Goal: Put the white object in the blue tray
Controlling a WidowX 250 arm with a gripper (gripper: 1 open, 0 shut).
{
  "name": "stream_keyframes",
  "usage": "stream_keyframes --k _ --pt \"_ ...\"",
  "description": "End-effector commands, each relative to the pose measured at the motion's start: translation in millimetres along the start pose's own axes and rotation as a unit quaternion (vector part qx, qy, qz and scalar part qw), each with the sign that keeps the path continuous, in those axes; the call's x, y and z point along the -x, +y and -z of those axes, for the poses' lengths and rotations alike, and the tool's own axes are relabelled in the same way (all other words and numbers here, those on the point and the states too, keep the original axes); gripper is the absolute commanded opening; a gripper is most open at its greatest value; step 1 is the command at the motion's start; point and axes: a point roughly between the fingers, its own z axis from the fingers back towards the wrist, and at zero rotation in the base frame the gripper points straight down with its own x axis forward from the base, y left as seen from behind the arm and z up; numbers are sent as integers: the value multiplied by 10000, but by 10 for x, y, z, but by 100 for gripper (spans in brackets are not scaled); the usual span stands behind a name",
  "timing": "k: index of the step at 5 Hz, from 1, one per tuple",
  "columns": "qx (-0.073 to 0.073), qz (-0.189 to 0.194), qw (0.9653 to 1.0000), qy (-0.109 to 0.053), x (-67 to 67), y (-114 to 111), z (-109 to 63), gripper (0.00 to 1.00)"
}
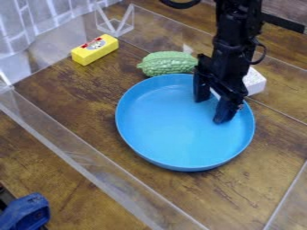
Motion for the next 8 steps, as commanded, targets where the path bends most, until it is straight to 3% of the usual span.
stream_keyframes --k 1,5,8 --pt "146 -145 9998 -2 89 5 8 100" --pt "465 -272 9984 179 207 -167 152 100" --pt "654 -350 9966 371 280 -293 167 100"
